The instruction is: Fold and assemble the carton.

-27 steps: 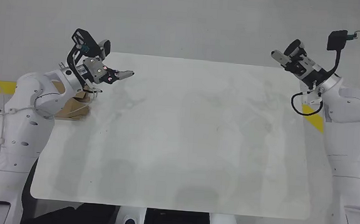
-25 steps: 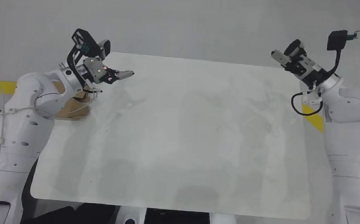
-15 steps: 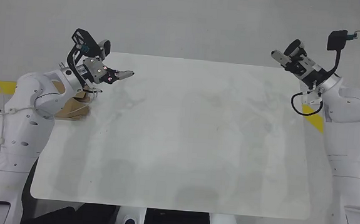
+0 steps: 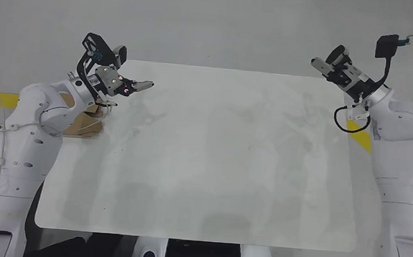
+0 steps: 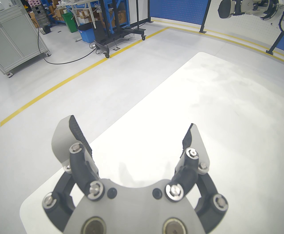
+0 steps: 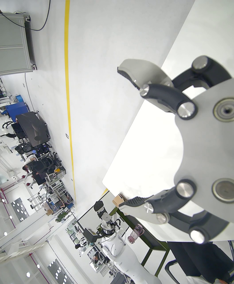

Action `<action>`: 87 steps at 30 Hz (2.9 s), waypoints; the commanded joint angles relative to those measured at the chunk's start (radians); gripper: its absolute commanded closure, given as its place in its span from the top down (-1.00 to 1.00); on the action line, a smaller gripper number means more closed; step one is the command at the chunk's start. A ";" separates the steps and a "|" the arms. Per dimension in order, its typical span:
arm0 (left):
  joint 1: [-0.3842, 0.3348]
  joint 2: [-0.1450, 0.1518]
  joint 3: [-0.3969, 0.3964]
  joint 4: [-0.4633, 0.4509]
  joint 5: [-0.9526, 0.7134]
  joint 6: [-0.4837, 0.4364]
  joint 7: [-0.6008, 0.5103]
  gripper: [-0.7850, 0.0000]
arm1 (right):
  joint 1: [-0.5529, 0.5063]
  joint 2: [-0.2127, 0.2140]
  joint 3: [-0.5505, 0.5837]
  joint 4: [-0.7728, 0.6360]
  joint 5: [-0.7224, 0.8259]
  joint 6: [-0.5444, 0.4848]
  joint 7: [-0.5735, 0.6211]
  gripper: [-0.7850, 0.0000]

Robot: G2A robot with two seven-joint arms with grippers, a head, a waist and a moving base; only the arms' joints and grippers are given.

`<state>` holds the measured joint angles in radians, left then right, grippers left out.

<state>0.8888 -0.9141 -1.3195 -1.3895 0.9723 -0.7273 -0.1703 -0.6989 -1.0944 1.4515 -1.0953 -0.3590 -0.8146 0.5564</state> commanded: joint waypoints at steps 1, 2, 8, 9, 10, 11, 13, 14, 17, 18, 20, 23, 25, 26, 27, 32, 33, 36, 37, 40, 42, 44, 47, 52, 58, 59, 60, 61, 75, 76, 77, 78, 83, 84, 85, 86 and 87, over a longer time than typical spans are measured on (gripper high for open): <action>0.000 0.000 0.000 0.000 0.000 0.000 0.000 1.00 | 0.000 0.000 0.000 0.000 0.000 0.000 0.000 1.00; 0.000 0.000 0.000 0.000 0.000 0.000 0.000 1.00 | 0.000 0.000 0.000 0.000 0.000 0.000 0.000 1.00; 0.012 -0.002 -0.002 0.010 -0.054 0.013 -0.017 1.00 | 0.000 0.000 0.000 0.000 0.000 0.000 0.000 1.00; 0.010 -0.001 -0.007 0.015 -0.073 0.016 -0.034 1.00 | 0.000 0.000 0.000 0.000 0.000 0.000 0.000 1.00; 0.010 -0.001 -0.012 0.023 -0.099 0.015 -0.049 1.00 | 0.000 0.000 0.000 0.000 0.000 0.000 0.000 1.00; 0.010 -0.001 -0.017 0.035 -0.137 0.012 -0.068 1.00 | 0.000 0.000 0.000 0.000 0.000 0.000 0.000 1.00; 0.004 0.002 -0.036 0.063 -0.213 0.005 -0.120 1.00 | 0.000 0.000 0.000 0.000 0.000 0.000 0.000 1.00; 0.000 0.005 -0.048 0.075 -0.243 0.002 -0.146 1.00 | 0.000 0.000 0.000 0.000 0.000 0.000 0.000 1.00; -0.001 0.012 -0.085 0.113 -0.336 -0.004 -0.210 1.00 | 0.000 0.000 0.000 0.000 0.000 0.000 0.000 1.00; -0.001 0.016 -0.097 0.129 -0.371 -0.007 -0.239 1.00 | 0.000 0.000 0.000 0.000 0.000 0.000 0.000 1.00; -0.004 0.023 -0.123 0.164 -0.439 -0.015 -0.301 1.00 | 0.000 0.000 0.000 0.000 0.000 0.000 0.000 1.00; -0.013 0.033 -0.160 0.226 -0.580 -0.021 -0.409 1.00 | 0.000 0.000 0.000 0.000 0.000 0.000 0.000 1.00; -0.022 0.040 -0.183 0.276 -0.723 -0.018 -0.496 1.00 | 0.000 0.000 0.000 0.000 0.000 0.000 0.000 1.00; -0.035 0.045 -0.197 0.296 -0.772 -0.013 -0.547 1.00 | 0.000 0.000 0.000 0.000 0.000 0.000 0.000 1.00; -0.047 0.050 -0.212 0.316 -0.801 -0.006 -0.585 1.00 | 0.000 0.000 0.000 0.000 0.000 0.000 0.000 1.00; -0.094 0.069 -0.257 0.404 -0.959 0.046 -0.744 1.00 | 0.000 0.000 0.000 0.000 0.000 0.000 0.000 1.00; -0.103 0.073 -0.265 0.419 -0.983 0.057 -0.771 1.00 | 0.000 0.000 0.000 0.000 0.000 0.000 0.000 1.00; -0.128 0.084 -0.285 0.464 -1.030 0.079 -0.843 1.00 | 0.000 0.000 0.000 0.000 0.000 0.000 0.000 1.00; -0.136 0.088 -0.292 0.479 -1.033 0.083 -0.859 1.00 | 0.000 0.000 0.000 0.000 0.000 0.000 0.000 1.00; -0.155 0.099 -0.312 0.527 -1.032 0.089 -0.877 1.00 | 0.000 0.000 0.000 0.000 0.000 0.000 0.000 1.00; -0.168 0.107 -0.323 0.560 -1.013 0.085 -0.871 1.00 | 0.000 0.000 0.000 0.000 0.000 0.000 0.000 1.00; -0.178 0.114 -0.334 0.604 -0.997 0.082 -0.854 1.00 | 0.000 0.000 0.000 0.000 0.000 0.000 0.000 1.00; -0.203 0.126 -0.342 0.672 -0.968 0.087 -0.850 1.00 | 0.000 0.000 0.000 0.000 0.000 0.000 0.000 1.00; -0.244 0.140 -0.340 0.781 -0.911 0.103 -0.822 1.00 | 0.000 0.000 0.000 0.000 0.000 0.000 0.000 1.00; -0.288 0.157 -0.329 0.891 -0.826 0.130 -0.763 1.00 | 0.000 0.000 0.000 0.000 0.000 0.000 0.000 1.00; -0.294 0.159 -0.326 0.906 -0.814 0.135 -0.756 1.00 | 0.000 0.000 0.000 0.000 0.000 0.000 0.000 1.00; -0.300 0.162 -0.323 0.920 -0.796 0.139 -0.742 1.00 | 0.000 0.000 0.000 0.000 0.000 0.000 0.000 1.00; -0.305 0.164 -0.321 0.934 -0.786 0.144 -0.730 1.00 | 0.000 0.000 0.000 0.000 0.000 0.000 0.000 1.00; -0.340 0.158 -0.268 1.083 -0.733 0.231 -0.698 1.00 | 0.000 0.000 0.000 0.000 0.000 0.000 0.000 1.00; -0.343 0.154 -0.264 1.087 -0.740 0.239 -0.703 1.00 | 0.000 0.000 0.000 0.000 0.000 0.000 0.000 1.00; -0.344 0.150 -0.257 1.089 -0.739 0.244 -0.702 1.00 | 0.000 0.000 0.000 0.000 0.000 0.000 0.000 1.00; -0.344 0.147 -0.250 1.091 -0.735 0.250 -0.697 1.00 | 0.000 0.000 0.000 0.000 0.000 0.000 0.000 1.00; -0.344 0.133 -0.227 1.110 -0.728 0.280 -0.677 1.00 | 0.000 0.000 0.000 0.000 0.000 0.000 0.000 1.00; -0.343 0.131 -0.221 1.112 -0.724 0.283 -0.678 1.00 | 0.000 0.000 0.000 0.000 0.000 0.000 0.000 1.00; -0.342 0.128 -0.216 1.114 -0.723 0.284 -0.680 1.00 | 0.000 0.000 0.000 0.000 0.000 0.000 0.000 1.00; -0.341 0.125 -0.214 1.117 -0.727 0.286 -0.680 1.00 | 0.000 0.000 0.000 0.000 0.000 0.000 0.000 1.00; -0.340 0.122 -0.211 1.119 -0.730 0.287 -0.676 1.00 | 0.000 0.000 0.000 0.000 0.000 0.000 0.000 1.00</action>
<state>0.5477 -0.7889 -1.5335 -0.2735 0.2469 -0.4418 -0.8494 -0.6989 -1.0944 1.4515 -1.0953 -0.3590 -0.8146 0.5564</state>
